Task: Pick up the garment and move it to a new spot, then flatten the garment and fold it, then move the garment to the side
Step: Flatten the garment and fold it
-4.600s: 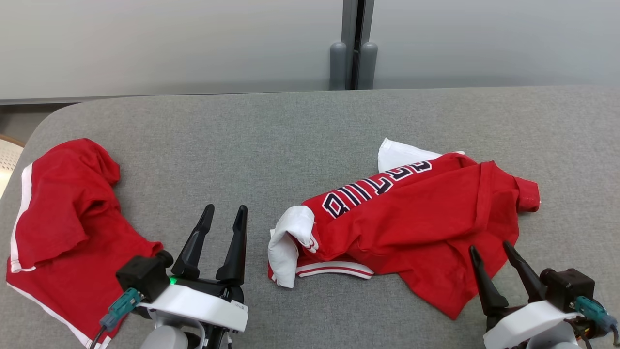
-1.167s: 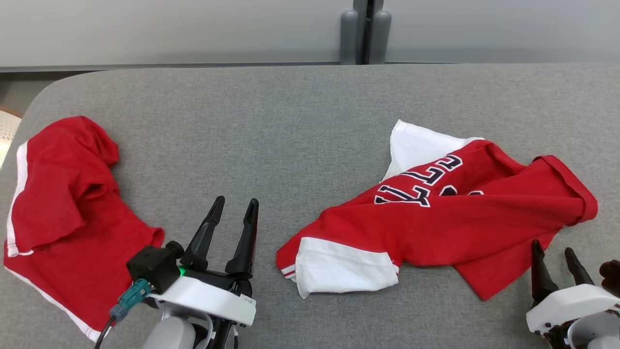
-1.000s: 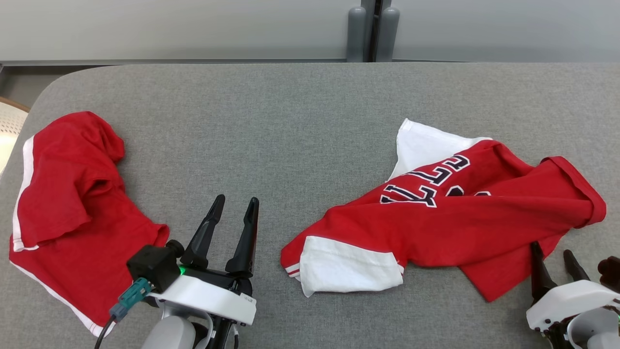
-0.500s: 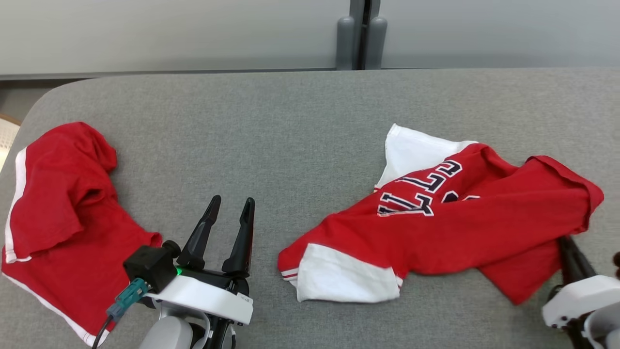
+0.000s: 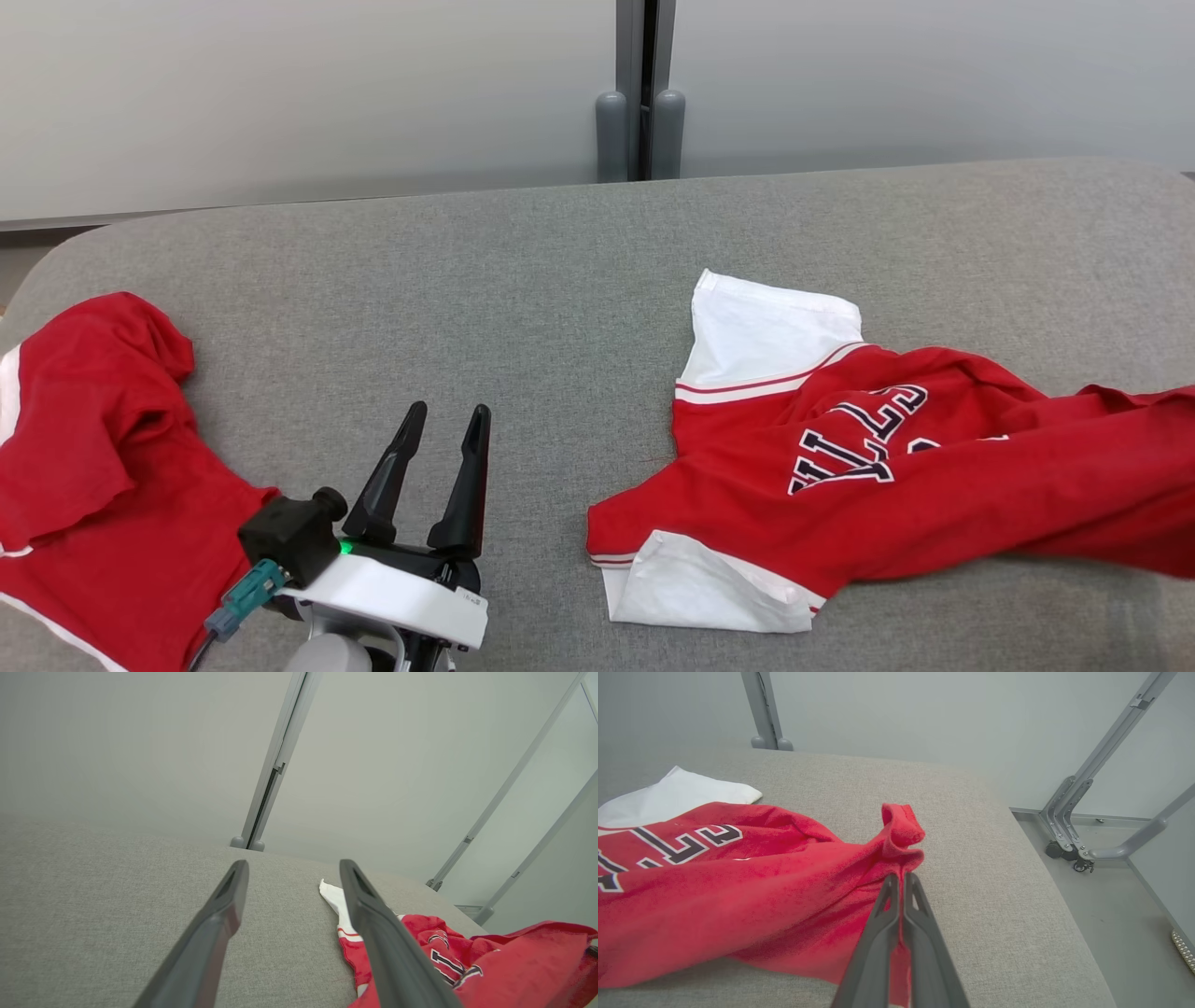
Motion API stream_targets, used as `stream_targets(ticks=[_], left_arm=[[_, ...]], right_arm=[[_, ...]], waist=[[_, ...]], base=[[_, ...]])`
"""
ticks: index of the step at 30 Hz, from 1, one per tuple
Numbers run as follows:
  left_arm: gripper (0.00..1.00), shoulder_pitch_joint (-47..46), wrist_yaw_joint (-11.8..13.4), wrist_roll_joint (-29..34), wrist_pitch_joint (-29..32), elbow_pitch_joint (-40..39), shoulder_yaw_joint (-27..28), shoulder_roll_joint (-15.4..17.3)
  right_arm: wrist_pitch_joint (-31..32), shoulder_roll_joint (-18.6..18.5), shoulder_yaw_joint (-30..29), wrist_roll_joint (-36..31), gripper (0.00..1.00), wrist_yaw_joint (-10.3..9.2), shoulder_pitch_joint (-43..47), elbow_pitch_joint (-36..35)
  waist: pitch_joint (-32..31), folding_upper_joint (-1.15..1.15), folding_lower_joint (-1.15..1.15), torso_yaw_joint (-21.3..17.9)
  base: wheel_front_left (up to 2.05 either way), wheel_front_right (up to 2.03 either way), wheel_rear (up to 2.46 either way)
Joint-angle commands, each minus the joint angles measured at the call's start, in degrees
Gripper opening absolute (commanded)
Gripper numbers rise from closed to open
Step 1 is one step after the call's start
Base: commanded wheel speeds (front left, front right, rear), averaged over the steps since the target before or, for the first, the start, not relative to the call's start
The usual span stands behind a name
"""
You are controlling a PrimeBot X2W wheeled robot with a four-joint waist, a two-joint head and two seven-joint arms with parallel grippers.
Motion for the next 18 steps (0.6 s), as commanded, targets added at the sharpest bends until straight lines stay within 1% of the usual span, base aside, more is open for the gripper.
stream_targets(ticks=[1, 3, 4, 6, 9, 10, 11, 12, 14, 16, 18], left_arm=[[1.0, 0.64, -0.05, -0.49, 0.0, -0.26, 0.11, 0.24], [1.0, 0.61, -0.05, -0.57, 0.0, -0.35, -0.04, 0.23], [1.0, 0.55, -0.05, -0.62, 0.0, -0.41, -0.1, 0.24], [1.0, 0.27, -0.05, -0.77, 0.0, -0.45, -0.23, 0.24], [1.0, -0.34, -0.05, -0.88, 0.0, -0.44, -0.5, 0.23], [1.0, -0.6, -0.05, -0.82, 0.0, -0.41, -0.6, 0.23], [1.0, -0.82, -0.05, -0.79, 0.0, -0.36, -0.77, 0.23], [1.0, -1.03, -0.05, -0.66, -0.01, -0.28, -0.86, 0.24], [1.0, -1.62, -0.05, -0.29, 0.0, -0.22, -0.58, 0.23], [1.0, -1.88, -0.05, -0.14, -0.01, -0.26, -0.18, 0.23], [1.0, -1.85, -0.05, 0.12, 0.0, -0.18, 0.12, 0.23]], right_arm=[[3.65, -1.52, -0.14, 1.35, 0.0, -0.02, 2.48, -2.63], [8.16, -2.53, -0.2, 2.96, 0.0, -0.02, 5.09, -5.18], [9.97, -2.48, -0.58, 3.91, 0.0, -0.02, 5.94, -6.16], [13.95, -1.61, -1.11, 5.57, 0.0, -0.02, 8.02, -6.97], [17.48, 0.24, -2.35, 5.9, 0.0, -0.02, 9.18, -6.38], [17.91, 1.04, -3.12, 5.1, 0.47, -0.02, 9.15, -5.85], [18.56, 1.96, -3.78, 4.28, 1.0, -0.02, 9.1, -5.07], [18.52, 2.56, -4.53, 2.93, 1.0, -0.02, 8.84, -4.85], [16.34, 4.01, -7.27, -0.15, 1.0, -0.02, 6.82, -4.95], [12.6, 5.72, -8.1, -2.08, 1.0, 0.0, 4.66, -6.23], [7.89, 7.36, -9.06, -2.56, 1.0, -0.03, 2.27, -7.31]], waist=[[0.04, 0.0, 0.0, -0.19], [0.2, 0.0, 0.0, -0.3], [0.33, 0.0, 0.0, -0.32], [0.66, 0.0, 0.0, -0.28], [1.16, 0.0, 0.0, -0.17], [1.38, 0.0, 0.0, -0.09], [1.54, 0.0, 0.0, 0.03], [1.72, 0.0, 0.0, 0.16], [2.04, 0.0, 0.0, 0.34], [2.25, 0.0, 0.0, 0.45], [2.39, 0.0, 0.0, 0.5]], base=[[0.0, 0.0, 0.0], [0.0, 0.0, 0.0], [0.0, 0.0, 0.0], [0.0, 0.0, 0.0], [0.0, 0.0, 0.0], [0.0, 0.0, 0.0], [0.0, 0.0, 0.0], [0.0, 0.0, 0.0], [0.0, 0.0, 0.0], [0.0, 0.0, 0.0], [0.0, 0.0, 0.0]])
